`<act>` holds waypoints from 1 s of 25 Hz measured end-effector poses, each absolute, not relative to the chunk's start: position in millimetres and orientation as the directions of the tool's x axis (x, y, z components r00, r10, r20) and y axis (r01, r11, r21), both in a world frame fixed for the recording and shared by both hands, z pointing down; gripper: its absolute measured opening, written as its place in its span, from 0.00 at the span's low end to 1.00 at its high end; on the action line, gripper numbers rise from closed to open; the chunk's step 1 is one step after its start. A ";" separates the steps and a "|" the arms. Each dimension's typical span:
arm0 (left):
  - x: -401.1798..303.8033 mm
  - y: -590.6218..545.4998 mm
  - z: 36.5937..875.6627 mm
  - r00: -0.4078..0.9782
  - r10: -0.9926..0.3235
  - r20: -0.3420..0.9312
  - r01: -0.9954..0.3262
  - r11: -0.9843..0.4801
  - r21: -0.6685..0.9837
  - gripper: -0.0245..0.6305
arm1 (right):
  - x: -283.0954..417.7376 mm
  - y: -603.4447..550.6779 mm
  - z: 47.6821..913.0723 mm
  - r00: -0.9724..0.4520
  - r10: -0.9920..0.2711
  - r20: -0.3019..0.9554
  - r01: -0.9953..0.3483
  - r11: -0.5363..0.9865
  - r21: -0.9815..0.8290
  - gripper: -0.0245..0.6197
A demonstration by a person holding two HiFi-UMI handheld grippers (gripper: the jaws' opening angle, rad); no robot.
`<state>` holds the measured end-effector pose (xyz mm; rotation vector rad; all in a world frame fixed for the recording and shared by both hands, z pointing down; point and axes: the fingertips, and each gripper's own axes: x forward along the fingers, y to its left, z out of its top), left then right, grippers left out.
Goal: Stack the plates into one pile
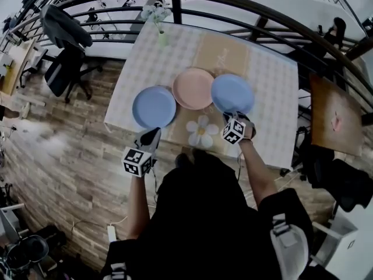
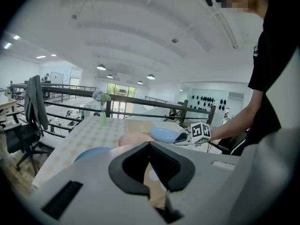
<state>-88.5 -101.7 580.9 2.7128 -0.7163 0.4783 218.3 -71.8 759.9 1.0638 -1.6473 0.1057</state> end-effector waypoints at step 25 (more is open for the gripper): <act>-78.2 -81.8 579.5 0.709 -0.559 0.430 -0.675 -0.714 0.184 0.04 | 170.7 -131.4 771.5 -0.180 -0.563 0.807 -0.455 0.775 0.439 0.06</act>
